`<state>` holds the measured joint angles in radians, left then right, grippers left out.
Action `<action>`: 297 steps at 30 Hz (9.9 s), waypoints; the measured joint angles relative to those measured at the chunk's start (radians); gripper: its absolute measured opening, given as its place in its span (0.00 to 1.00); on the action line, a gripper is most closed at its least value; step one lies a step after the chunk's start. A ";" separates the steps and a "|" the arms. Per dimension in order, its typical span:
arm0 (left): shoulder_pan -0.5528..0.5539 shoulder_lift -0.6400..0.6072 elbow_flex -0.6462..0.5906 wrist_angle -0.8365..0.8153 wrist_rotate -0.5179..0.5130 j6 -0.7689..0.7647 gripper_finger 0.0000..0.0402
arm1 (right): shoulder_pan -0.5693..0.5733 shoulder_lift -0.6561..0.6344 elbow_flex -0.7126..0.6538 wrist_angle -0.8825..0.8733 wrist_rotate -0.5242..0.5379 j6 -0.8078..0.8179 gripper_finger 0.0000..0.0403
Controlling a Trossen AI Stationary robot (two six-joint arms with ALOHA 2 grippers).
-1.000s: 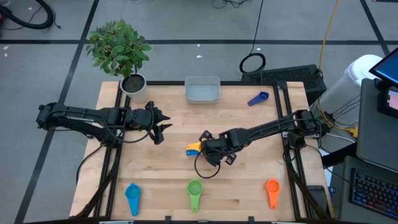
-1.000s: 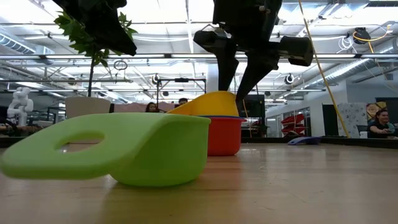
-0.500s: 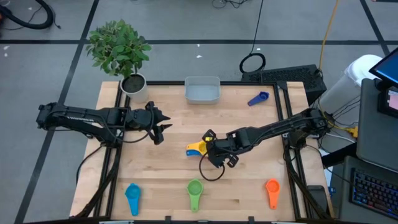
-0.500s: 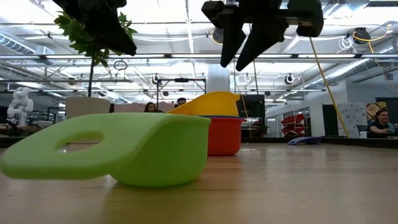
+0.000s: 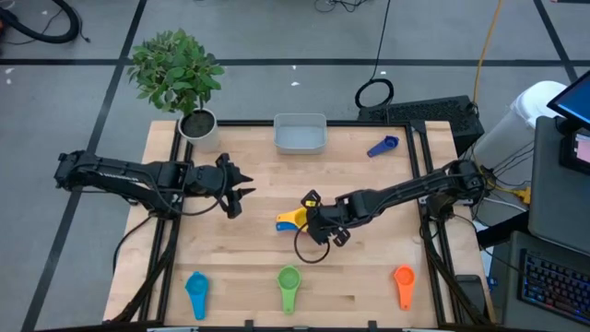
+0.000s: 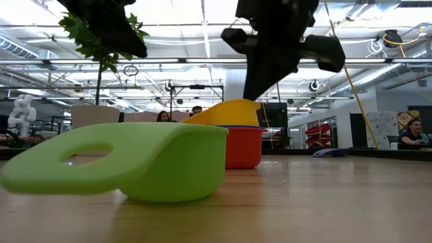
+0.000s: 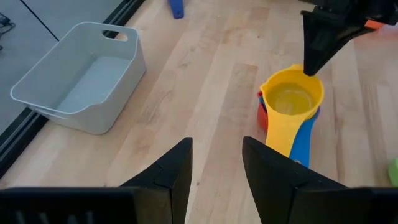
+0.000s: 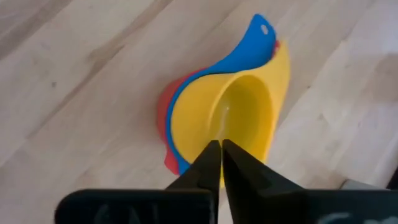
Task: Nest measuring cups in basket
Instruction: Stack the yellow measuring cup on top of the blue measuring cup, then stack the green measuring cup on top of the yellow measuring cup
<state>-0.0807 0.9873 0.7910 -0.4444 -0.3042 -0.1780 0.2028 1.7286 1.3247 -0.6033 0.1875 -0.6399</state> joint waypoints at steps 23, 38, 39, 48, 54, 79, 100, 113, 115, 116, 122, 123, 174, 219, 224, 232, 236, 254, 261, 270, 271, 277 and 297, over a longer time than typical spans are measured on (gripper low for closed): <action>0.001 0.000 0.000 0.000 -0.004 -0.002 0.36 | -0.006 -0.035 -0.019 0.050 0.048 -0.015 0.00; -0.036 0.104 0.001 0.002 0.156 -0.048 0.36 | -0.091 -0.122 -0.021 -0.027 -0.002 0.385 0.00; -0.044 0.123 0.001 0.010 0.176 -0.058 0.36 | -0.087 -0.124 -0.030 -0.029 -0.002 0.400 0.00; -0.151 0.218 0.001 0.141 0.199 -0.043 0.36 | -0.084 -0.122 -0.168 0.012 -0.010 0.479 0.03; -0.157 0.215 0.001 0.136 0.213 -0.041 0.39 | -0.088 -0.124 -0.185 0.023 -0.003 0.490 0.20; -0.097 0.602 0.195 0.122 0.206 0.119 0.88 | -0.143 -0.404 -0.298 -0.002 0.152 0.596 0.51; -0.050 0.728 0.342 -0.027 0.287 0.137 0.93 | -0.096 -0.461 -0.431 0.080 0.149 0.665 0.51; -0.035 0.777 0.343 -0.012 0.278 0.113 0.94 | -0.096 -0.461 -0.430 0.115 0.121 0.647 0.51; -0.033 0.783 0.341 -0.029 0.277 0.114 0.95 | -0.096 -0.461 -0.430 0.113 0.121 0.649 0.51; -0.031 0.789 0.341 -0.008 0.278 0.117 0.95 | -0.096 -0.461 -0.430 0.113 0.122 0.650 0.51; -0.029 0.804 0.343 0.028 0.277 0.121 0.95 | -0.096 -0.461 -0.430 0.109 0.121 0.654 0.51; -0.029 0.806 0.343 0.026 0.277 0.121 0.95 | -0.096 -0.461 -0.430 0.112 0.121 0.654 0.51; -0.040 0.665 0.342 -0.031 0.277 0.145 0.71 | -0.090 -0.461 -0.429 0.145 0.096 0.623 0.52; -0.553 0.500 0.342 -0.118 -0.089 -0.400 0.43 | 0.260 0.059 0.023 0.257 -0.141 0.232 0.53; -0.566 0.500 0.342 -0.122 -0.088 -0.410 0.43 | 0.283 0.116 0.054 0.264 -0.141 0.233 0.53; -0.561 0.500 0.341 -0.144 -0.094 -0.341 0.55 | 0.291 0.157 0.057 0.363 -0.167 0.315 0.53; -0.550 0.524 0.341 -0.127 -0.089 -0.308 0.63 | 0.290 0.188 0.056 0.374 -0.166 0.334 0.53; -0.564 0.681 0.341 0.088 0.027 -0.262 0.57 | 0.273 0.204 0.017 0.426 -0.163 0.414 0.53; -0.564 0.765 0.342 0.122 0.113 -0.324 0.44 | 0.263 0.204 0.017 0.419 -0.137 0.415 0.53; -0.543 0.807 0.341 0.209 0.131 -0.317 0.24 | 0.259 0.165 0.016 0.355 -0.103 0.412 0.53; -0.537 0.807 0.341 0.210 0.131 -0.314 0.21 | 0.259 0.154 0.016 0.343 -0.086 0.412 0.53; -0.512 0.813 0.342 0.214 0.133 -0.294 0.03 | 0.256 0.095 0.016 0.307 -0.051 0.425 0.53; -0.460 0.894 0.341 0.256 0.204 -0.272 0.01 | 0.263 0.028 0.016 0.277 0.023 0.446 0.49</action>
<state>-0.5410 1.8812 1.1324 -0.1886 -0.1006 -0.4498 0.4655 1.7569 1.3411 -0.3258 0.2101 -0.1944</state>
